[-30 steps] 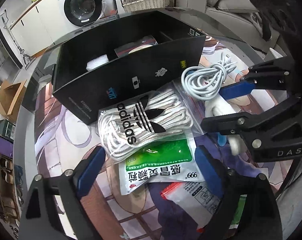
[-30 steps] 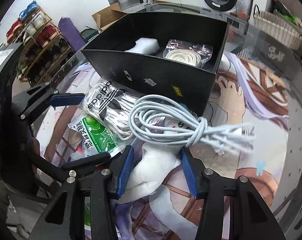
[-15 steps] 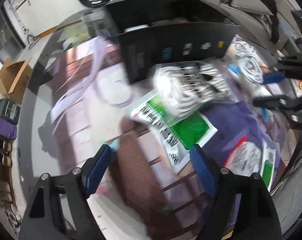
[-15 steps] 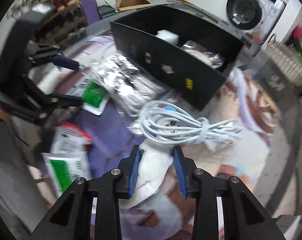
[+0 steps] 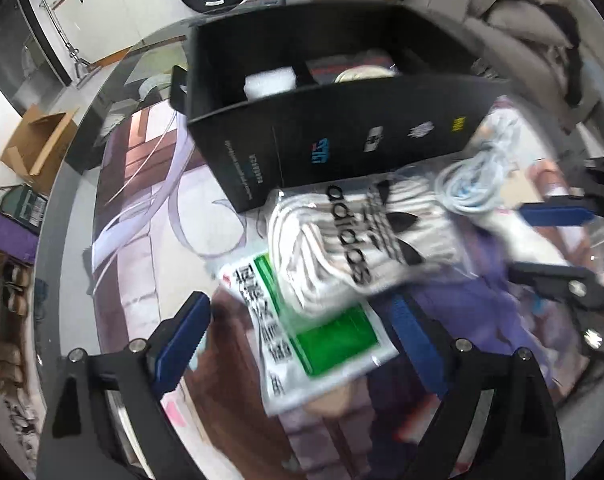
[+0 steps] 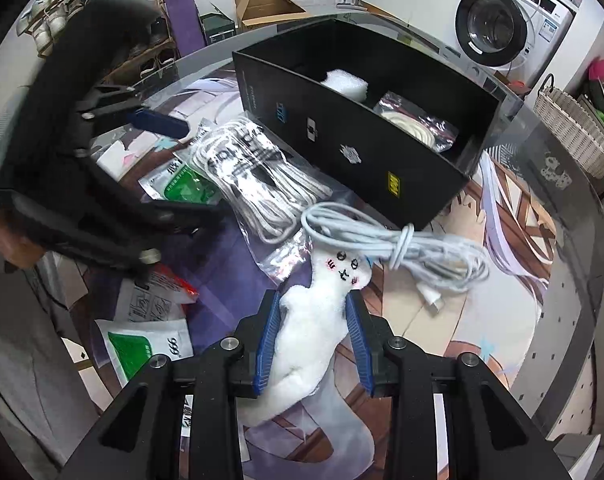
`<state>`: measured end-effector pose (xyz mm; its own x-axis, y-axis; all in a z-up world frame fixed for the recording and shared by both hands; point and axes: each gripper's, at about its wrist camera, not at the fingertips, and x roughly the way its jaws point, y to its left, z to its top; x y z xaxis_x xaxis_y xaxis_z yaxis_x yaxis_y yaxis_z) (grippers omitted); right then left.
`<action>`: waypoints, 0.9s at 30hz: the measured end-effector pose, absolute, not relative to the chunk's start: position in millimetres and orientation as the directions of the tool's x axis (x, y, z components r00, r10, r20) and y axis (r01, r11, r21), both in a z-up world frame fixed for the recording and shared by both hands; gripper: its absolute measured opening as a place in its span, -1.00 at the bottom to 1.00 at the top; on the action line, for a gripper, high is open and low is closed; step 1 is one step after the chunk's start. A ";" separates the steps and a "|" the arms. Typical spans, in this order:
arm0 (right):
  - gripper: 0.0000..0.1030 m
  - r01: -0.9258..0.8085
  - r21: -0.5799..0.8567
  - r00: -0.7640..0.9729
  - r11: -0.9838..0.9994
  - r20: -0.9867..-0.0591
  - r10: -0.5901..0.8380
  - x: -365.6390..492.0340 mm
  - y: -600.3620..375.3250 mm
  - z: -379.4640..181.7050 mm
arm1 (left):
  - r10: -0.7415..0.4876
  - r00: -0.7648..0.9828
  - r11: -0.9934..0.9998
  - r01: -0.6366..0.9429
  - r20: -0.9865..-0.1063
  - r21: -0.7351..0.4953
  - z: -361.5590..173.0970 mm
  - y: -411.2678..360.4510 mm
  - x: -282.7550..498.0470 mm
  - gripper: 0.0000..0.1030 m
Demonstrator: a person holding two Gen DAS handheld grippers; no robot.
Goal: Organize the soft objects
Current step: 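Grasp the green sachet with the left tool while the right tool grasps the white plush toy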
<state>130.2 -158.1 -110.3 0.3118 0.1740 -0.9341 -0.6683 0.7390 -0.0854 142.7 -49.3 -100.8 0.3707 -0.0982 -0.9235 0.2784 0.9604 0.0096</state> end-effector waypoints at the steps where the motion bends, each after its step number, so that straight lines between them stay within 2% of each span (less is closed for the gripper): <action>1: -0.35 -0.666 -0.082 0.309 0.741 -0.935 0.174 131.5 -159.7 -111.4 | -0.109 0.378 0.962 0.274 -0.919 -0.002 -101.6 -48.9 145.4 0.85; 3: -0.35 -0.658 -0.074 0.305 0.749 -0.936 0.175 132.1 -164.0 -118.2 | -0.145 0.374 0.960 0.279 -0.916 -0.038 -102.1 -45.8 145.0 0.72; 4: -0.35 -0.657 -0.077 0.305 0.750 -0.937 0.171 132.0 -164.4 -120.7 | -0.147 0.390 0.959 0.280 -0.909 -0.035 -99.8 -43.2 141.2 0.42; 5: -0.35 -0.658 -0.083 0.303 0.748 -0.939 0.162 132.2 -164.1 -123.0 | -0.153 0.399 0.957 0.287 -0.904 -0.035 -97.8 -40.5 135.4 0.01; 6: -0.35 -0.660 -0.089 0.304 0.746 -0.940 0.157 131.2 -163.2 -125.1 | -0.153 0.396 0.957 0.287 -0.906 -0.036 -96.6 -37.1 133.0 -0.05; 8: -0.35 -0.659 -0.085 0.303 0.748 -0.940 0.160 129.5 -162.8 -126.6 | -0.164 0.386 0.961 0.272 -0.908 -0.058 -96.4 -19.0 135.8 -0.12; 16: -0.34 -0.649 -0.080 0.302 0.757 -0.940 0.159 131.8 -168.0 -128.4 | -0.157 0.378 0.974 0.213 -0.913 -0.079 -97.6 34.0 116.8 -0.13; 18: -0.27 -0.637 -0.066 0.299 0.768 -0.940 0.166 135.3 -168.3 -130.5 | -0.154 0.379 0.974 0.216 -0.912 -0.075 -98.7 31.4 114.9 -0.06; 20: -0.24 -0.627 -0.059 0.295 0.777 -0.941 0.167 139.5 -167.3 -130.5 | -0.128 0.375 0.968 0.249 -0.918 -0.034 -101.4 19.1 111.8 0.24; 21: -0.24 -0.627 -0.058 0.295 0.777 -0.941 0.168 143.0 -167.7 -131.6 | -0.117 0.381 0.965 0.261 -0.917 -0.015 -101.2 11.6 109.7 0.24; 22: -0.24 -0.627 -0.057 0.299 0.777 -0.939 0.172 142.7 -168.2 -131.5 | -0.132 0.388 0.963 0.270 -0.912 -0.024 -101.5 7.6 107.9 0.20; 23: -0.29 -0.628 -0.058 0.303 0.776 -0.937 0.175 141.2 -168.5 -131.7 | -0.147 0.392 0.959 0.282 -0.908 -0.034 -100.5 3.0 108.7 -0.04; 25: -0.45 -0.658 -0.067 0.313 0.750 -0.930 0.192 135.5 -166.6 -131.4 | -0.167 0.393 0.953 0.300 -0.904 -0.046 -98.1 0.8 109.3 -0.21; 27: -0.50 -0.682 -0.080 0.318 0.727 -0.928 0.196 131.4 -163.8 -131.3 | -0.172 0.396 0.955 0.291 -0.902 -0.054 -96.4 2.4 110.4 -0.32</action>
<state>131.4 -163.8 -131.3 0.3179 0.1963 -0.9276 -0.6819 0.7271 -0.0798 110.4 2.4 -96.4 0.3964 -0.1720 -0.9018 0.2906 0.9553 -0.0545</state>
